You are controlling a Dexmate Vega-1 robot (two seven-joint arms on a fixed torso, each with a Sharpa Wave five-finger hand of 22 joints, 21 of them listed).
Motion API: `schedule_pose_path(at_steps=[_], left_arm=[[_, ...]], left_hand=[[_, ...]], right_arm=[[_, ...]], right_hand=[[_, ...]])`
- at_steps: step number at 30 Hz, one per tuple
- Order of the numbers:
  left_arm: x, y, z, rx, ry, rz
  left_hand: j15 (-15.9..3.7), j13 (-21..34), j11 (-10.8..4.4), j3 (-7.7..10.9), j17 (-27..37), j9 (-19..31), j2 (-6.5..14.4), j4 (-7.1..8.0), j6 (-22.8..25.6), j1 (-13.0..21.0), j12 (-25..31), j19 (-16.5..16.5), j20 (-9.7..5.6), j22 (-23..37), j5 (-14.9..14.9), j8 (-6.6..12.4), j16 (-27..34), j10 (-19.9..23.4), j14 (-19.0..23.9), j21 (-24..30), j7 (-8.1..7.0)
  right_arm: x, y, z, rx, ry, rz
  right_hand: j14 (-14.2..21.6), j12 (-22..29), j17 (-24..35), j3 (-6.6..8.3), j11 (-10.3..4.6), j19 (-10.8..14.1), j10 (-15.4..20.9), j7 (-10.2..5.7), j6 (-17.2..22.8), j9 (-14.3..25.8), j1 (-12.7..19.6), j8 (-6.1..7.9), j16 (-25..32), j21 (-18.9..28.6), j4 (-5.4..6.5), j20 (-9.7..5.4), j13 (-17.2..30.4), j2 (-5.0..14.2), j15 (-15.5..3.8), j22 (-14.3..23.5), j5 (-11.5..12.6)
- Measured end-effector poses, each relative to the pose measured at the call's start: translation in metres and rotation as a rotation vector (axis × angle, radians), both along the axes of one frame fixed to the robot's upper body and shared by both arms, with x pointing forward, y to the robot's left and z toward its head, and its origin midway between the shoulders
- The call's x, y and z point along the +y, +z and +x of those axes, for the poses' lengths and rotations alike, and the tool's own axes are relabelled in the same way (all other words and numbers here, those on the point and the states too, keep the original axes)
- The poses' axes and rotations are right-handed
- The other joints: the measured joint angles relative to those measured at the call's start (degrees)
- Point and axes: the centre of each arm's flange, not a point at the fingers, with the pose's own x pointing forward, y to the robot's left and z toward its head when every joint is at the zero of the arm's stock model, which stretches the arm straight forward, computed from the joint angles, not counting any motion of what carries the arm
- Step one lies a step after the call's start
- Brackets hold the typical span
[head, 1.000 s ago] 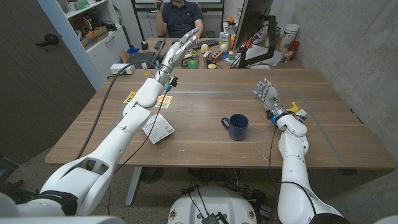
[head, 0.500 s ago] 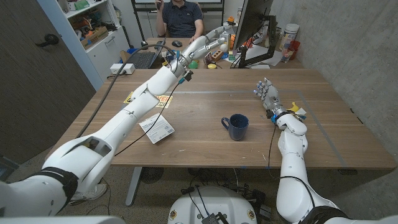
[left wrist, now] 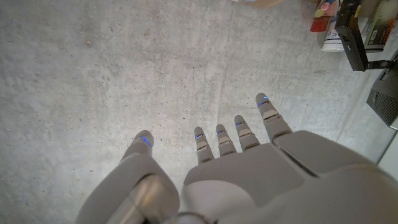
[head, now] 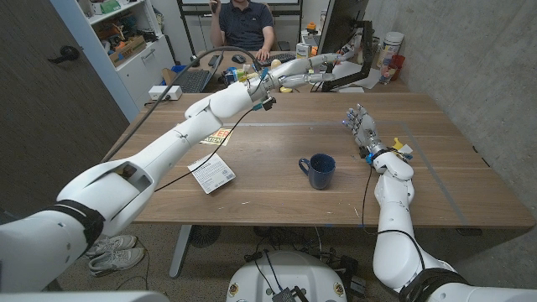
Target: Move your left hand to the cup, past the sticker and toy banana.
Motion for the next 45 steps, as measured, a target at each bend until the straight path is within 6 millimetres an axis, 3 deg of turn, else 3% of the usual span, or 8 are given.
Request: schedule_pose_path(at_steps=[18, 26, 45], left_arm=[[-0.024, -0.025, -0.009, 0.002, -0.009, 0.312], [-0.026, -0.034, -0.012, 0.005, 0.004, 0.417], [-0.024, -0.061, -0.011, 0.017, 0.079, 0.631]], left_hand=[[0.47, 0.0, -0.38, 0.12, -0.01, 0.27, -0.88, -2.6, 0.21, 3.2, 0.0, -0.39, 0.16, 0.0, 0.45, 0.0, 0.06, -0.81, 0.14, 0.0, 0.21], [0.72, 0.26, -0.07, 0.33, 0.28, 0.27, -1.5, -4.43, 0.84, 5.57, 0.85, 1.1, 0.34, 0.01, 0.45, 0.45, 0.26, 0.74, 1.33, 0.0, 0.22], [1.2, 0.25, 0.33, 0.62, 0.27, 0.53, -2.64, -6.02, 1.14, 8.52, 0.38, 1.24, 0.21, 0.01, 0.44, 0.85, -0.01, -0.94, 0.29, 0.0, -0.08]], right_arm=[[0.001, 0.001, 0.003, -0.005, -0.009, 0.009], [0.002, 0.002, 0.002, -0.012, -0.014, 0.014], [0.003, 0.0, -0.006, -0.025, -0.031, 0.02]], right_hand=[[0.0, 0.0, 0.0, 0.0, 0.02, -0.01, 0.02, 0.0, 0.0, 0.0, 0.0, 0.0, 0.0, -0.44, 0.0, -0.01, 0.0, 0.0, 0.0, 0.0, 0.0], [0.0, 0.0, 0.0, 0.0, 0.11, -0.32, 0.54, 0.31, 0.32, 0.0, 0.0, 0.0, 0.0, -0.58, 0.0, -0.32, 0.0, 0.0, 0.0, 0.0, 0.0], [0.42, 0.0, 0.0, -0.02, -0.19, -0.73, 0.85, 0.1, 0.52, -0.01, -0.22, 0.0, 0.0, -0.66, 0.02, 0.11, -0.01, 0.22, 0.82, -0.01, 0.0]])
